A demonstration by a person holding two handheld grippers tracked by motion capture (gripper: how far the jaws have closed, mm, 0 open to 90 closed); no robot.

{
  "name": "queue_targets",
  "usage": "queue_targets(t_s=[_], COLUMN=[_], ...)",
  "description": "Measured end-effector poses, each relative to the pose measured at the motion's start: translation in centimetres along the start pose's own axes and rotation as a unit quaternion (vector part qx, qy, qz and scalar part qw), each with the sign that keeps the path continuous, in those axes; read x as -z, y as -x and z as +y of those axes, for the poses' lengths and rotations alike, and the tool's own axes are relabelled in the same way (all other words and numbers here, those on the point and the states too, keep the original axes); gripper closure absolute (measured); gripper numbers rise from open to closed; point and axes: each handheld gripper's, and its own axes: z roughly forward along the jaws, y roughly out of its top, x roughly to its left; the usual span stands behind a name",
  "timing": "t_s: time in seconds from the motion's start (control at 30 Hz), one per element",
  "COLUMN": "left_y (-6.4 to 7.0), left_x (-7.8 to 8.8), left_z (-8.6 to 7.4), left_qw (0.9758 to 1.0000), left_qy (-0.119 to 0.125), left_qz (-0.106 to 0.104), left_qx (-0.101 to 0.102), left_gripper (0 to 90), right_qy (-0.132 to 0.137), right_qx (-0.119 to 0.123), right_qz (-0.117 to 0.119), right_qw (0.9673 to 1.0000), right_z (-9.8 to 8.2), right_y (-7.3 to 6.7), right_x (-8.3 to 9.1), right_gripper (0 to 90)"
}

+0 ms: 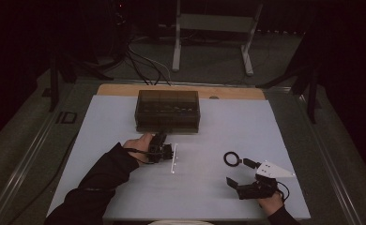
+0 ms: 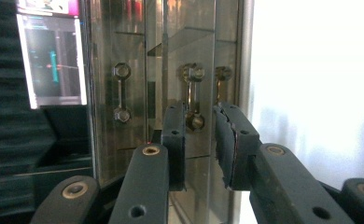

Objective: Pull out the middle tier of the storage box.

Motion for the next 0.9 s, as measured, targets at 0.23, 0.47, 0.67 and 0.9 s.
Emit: queue_targets(t_s=[0.23, 0.47, 0.67, 0.9], left_y=[-2.1, -4.1, -5.3, -7.0], left_x=[1.3, 1.6, 1.8, 2.0], left_z=[-0.5, -1.6, -2.6, -3.9], left_qw=[0.9944, 0.9786, 0.9646, 0.9511], left_qy=[0.039, 0.056, 0.074, 0.084], left_qz=[-0.068, -0.15, -0.184, -0.212], left_qx=[0.072, 0.13, 0.174, 0.208], left_gripper=[72.4, 62.6, 54.5, 52.0], right_qy=[-0.002, -0.003, -0.004, -0.004], right_qx=[0.0, 0.0, -0.001, 0.001], right_qz=[0.001, 0.002, 0.002, 0.002], right_qw=[1.0, 1.0, 1.0, 1.0], right_z=[0.0, 0.0, -0.1, -0.1], right_y=[0.0, 0.0, 0.0, 0.0], right_x=[-0.1, -0.1, -0.1, -0.2], right_gripper=[0.0, 0.0, 0.0, 0.0])
